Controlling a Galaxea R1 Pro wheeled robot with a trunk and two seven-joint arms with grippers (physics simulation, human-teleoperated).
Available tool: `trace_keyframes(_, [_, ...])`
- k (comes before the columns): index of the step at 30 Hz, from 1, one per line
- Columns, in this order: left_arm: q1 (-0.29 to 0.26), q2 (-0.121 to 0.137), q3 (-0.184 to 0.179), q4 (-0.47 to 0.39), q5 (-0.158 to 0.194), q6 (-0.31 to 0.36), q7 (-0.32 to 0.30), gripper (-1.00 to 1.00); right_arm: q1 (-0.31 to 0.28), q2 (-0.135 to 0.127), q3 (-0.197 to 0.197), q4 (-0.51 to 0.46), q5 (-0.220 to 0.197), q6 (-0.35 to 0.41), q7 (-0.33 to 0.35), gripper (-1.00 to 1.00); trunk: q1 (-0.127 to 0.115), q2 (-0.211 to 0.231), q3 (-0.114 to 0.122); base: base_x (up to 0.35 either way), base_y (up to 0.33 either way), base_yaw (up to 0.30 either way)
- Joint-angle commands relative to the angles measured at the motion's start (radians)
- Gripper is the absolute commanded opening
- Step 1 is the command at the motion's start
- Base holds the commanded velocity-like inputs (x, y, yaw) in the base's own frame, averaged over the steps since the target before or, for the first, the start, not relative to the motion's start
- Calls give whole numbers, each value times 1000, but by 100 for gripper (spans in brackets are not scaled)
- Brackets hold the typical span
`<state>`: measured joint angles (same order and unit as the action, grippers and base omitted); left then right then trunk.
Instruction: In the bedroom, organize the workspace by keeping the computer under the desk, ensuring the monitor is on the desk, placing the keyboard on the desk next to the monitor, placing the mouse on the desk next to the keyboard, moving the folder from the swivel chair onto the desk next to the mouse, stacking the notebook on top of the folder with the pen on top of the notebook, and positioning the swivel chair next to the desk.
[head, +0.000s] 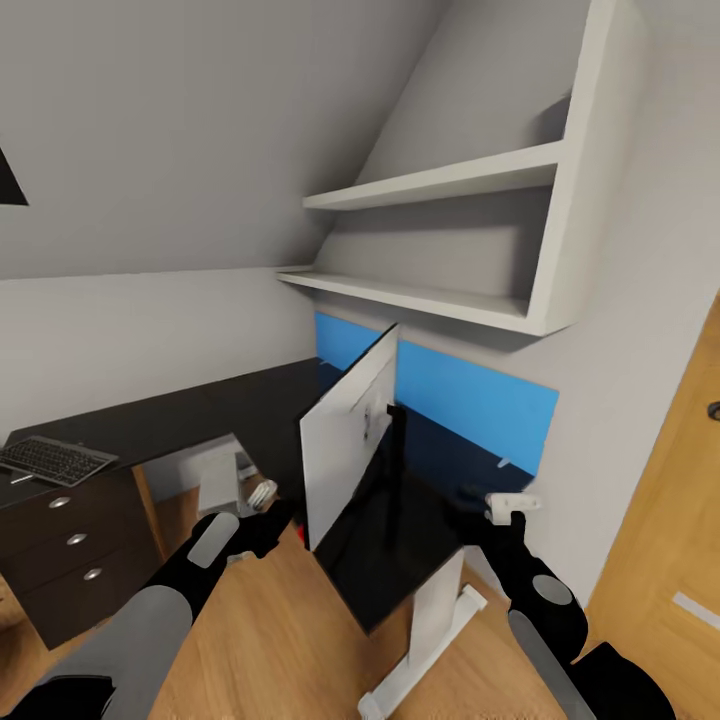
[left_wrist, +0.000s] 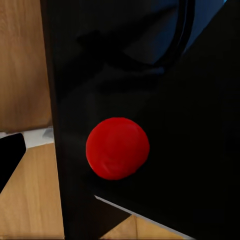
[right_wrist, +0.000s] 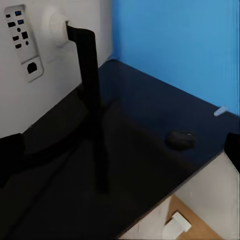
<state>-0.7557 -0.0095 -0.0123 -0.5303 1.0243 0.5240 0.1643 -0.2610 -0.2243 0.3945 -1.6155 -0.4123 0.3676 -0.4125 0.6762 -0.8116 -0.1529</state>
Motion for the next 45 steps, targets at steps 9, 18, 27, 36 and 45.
trace_keyframes(9, [1,-1,-1,-2,11,0,8,100,0,-1,3,-1,-8,2,-9,100,0,-1,-2,-101,-315,0])
trace_keyframes(18, [7,-2,-1,-3,8,-3,-41,100,3,-1,3,-1,-8,2,-9,100,0,-1,-2,142,-310,0])
trace_keyframes(27, [11,-2,-1,-4,7,-4,-52,100,4,-2,3,-1,-8,2,-9,100,0,-1,-2,220,-283,0])
trace_keyframes(36, [13,-1,-1,-4,5,-4,-52,100,5,-2,3,-1,-7,2,-9,100,0,-1,-2,226,-277,0])
trace_keyframes(45, [27,6,7,-3,11,-7,-52,100,6,-1,3,-1,-7,2,-10,100,0,-1,-2,136,-159,0])
